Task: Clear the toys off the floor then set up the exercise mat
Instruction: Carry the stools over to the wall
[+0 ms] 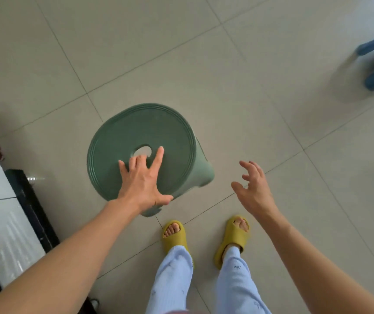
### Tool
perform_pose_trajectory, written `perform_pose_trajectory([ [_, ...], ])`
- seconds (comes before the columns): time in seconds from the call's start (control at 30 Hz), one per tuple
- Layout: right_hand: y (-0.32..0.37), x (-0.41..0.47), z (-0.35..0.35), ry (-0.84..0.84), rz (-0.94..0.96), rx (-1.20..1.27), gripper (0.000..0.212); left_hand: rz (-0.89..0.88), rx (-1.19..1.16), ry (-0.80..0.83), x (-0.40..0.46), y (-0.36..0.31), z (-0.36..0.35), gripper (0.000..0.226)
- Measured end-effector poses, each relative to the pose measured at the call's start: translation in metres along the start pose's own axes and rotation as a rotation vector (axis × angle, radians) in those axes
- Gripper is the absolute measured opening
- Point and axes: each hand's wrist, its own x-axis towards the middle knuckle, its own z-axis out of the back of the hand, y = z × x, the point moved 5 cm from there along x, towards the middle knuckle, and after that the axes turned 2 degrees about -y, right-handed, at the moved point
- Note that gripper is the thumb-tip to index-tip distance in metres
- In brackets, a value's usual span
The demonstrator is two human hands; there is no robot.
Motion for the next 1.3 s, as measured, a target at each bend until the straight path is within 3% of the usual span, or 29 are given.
perform_pose_trajectory([
  [0.13,0.024,-0.031,0.050,-0.062,0.028,0.021,0.057,-0.008,-0.039,-0.027,-0.022,-0.030,0.054,0.122],
  [0.4,0.024,-0.056,0.136,-0.162,0.054,0.058,0.059,-0.079,0.101,-0.074,-0.036,-0.090,0.128,0.120],
  [0.63,-0.007,-0.038,0.215,-0.156,0.043,0.059,0.060,-0.098,0.202,-0.117,-0.026,-0.166,0.165,0.121],
  [1.0,-0.052,-0.009,0.344,-0.204,0.024,0.128,0.060,-0.168,0.162,-0.119,0.001,-0.310,0.212,0.119],
  [1.3,-0.074,0.029,0.421,-0.281,-0.049,0.129,0.061,-0.253,0.175,-0.179,0.059,-0.384,0.262,0.118],
])
